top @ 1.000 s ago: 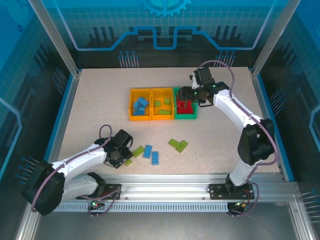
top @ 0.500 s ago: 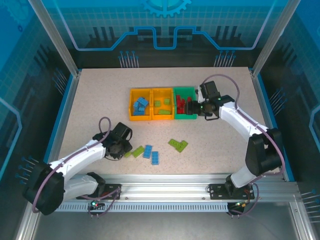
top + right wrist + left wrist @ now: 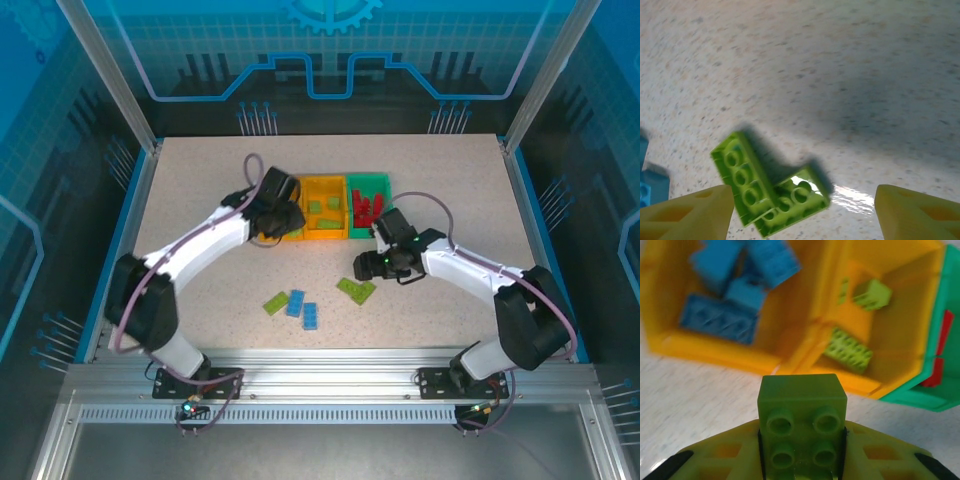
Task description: Sort the legos into containers by color
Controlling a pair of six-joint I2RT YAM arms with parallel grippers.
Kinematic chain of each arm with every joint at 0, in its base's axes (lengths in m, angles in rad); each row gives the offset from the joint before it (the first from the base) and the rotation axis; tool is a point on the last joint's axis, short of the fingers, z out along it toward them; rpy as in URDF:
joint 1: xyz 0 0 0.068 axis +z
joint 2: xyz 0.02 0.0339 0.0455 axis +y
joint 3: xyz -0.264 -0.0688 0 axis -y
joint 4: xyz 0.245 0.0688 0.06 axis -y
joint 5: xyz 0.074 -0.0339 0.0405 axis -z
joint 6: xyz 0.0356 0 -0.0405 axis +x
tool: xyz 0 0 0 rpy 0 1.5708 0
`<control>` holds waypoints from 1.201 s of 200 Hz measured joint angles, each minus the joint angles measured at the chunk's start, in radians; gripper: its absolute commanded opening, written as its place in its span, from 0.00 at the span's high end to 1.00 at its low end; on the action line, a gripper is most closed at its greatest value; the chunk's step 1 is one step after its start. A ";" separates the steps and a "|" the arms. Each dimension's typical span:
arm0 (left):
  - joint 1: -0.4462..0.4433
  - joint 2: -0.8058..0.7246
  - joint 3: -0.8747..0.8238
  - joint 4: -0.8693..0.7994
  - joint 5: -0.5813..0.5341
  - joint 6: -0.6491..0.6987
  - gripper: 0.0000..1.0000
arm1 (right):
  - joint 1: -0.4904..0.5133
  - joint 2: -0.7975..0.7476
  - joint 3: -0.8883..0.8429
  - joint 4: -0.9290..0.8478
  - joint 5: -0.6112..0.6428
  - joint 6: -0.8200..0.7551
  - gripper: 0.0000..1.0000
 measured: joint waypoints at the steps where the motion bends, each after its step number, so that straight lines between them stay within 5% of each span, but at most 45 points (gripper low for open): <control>1: 0.000 0.005 0.007 0.000 0.002 0.003 0.66 | 0.003 -0.001 0.000 0.001 0.003 -0.001 0.24; 60: 0.030 0.431 0.515 -0.052 0.119 0.164 0.65 | 0.122 -0.005 0.000 -0.001 0.081 -0.122 0.24; 87: 0.050 0.537 0.627 -0.102 0.153 0.187 0.53 | 0.159 0.008 0.005 -0.003 0.088 -0.194 0.23; 158: 0.074 0.552 0.634 -0.121 0.213 0.183 0.02 | 0.193 0.179 0.133 -0.043 0.100 -0.371 0.24; 240: 0.088 0.303 0.373 0.005 0.307 0.118 0.01 | 0.196 0.316 0.219 -0.111 0.087 -0.489 0.35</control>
